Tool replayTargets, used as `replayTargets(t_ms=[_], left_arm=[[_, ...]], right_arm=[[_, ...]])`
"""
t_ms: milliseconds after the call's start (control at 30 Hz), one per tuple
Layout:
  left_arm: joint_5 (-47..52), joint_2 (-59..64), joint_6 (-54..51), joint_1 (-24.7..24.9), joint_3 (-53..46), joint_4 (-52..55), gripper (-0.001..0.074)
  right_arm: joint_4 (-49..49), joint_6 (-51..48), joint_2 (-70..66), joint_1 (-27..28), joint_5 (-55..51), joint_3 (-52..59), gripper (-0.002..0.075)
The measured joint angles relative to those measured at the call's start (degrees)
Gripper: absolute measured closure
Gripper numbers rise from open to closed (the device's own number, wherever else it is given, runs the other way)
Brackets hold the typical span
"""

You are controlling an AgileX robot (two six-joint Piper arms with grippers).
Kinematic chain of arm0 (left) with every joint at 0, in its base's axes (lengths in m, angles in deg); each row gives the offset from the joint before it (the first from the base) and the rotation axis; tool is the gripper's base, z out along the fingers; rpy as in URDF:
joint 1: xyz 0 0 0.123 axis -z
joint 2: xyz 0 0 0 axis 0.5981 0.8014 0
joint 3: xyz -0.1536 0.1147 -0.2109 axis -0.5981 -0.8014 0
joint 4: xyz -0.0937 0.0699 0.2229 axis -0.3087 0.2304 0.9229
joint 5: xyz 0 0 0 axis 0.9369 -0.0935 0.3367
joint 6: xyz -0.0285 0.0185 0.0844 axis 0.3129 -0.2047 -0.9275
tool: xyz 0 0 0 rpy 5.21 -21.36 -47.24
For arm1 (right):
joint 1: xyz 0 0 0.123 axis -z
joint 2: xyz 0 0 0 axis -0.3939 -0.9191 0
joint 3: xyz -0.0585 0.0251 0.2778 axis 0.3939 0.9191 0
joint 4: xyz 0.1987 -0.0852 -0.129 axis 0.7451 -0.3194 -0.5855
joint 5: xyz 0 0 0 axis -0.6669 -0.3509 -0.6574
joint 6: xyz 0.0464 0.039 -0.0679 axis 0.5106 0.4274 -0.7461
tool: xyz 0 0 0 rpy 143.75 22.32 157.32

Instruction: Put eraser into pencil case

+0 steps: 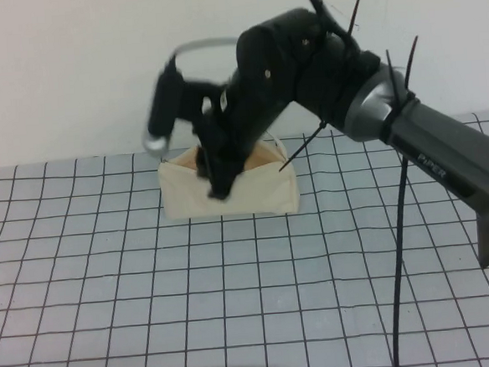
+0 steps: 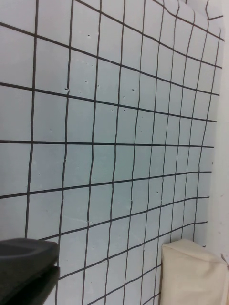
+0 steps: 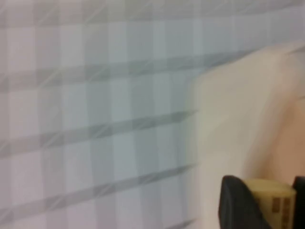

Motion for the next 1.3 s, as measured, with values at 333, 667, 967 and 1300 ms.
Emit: replayTargets(t_ms=[333,667,967,1300], left_arm=[[0.00,0.00,0.00,0.00,0.00,-0.10,0.0736],[0.00,0.00,0.00,0.00,0.00,-0.10,0.0736],[0.00,0.00,0.00,0.00,0.00,-0.10,0.0736],[0.00,0.00,0.00,0.00,0.00,-0.10,0.0736]], right_arm=[[-3.05,5.93,-3.58,3.01,20.54,-1.00,0.0499],[-3.19,10.88,-4.90,3.38,14.22,-1.25,0.0308],[-2.23,18.80,10.05,3.38,-8.03,-3.58,0.0687],[3.81,17.31,28.15,3.38,-9.78,-0.43,0.0726]])
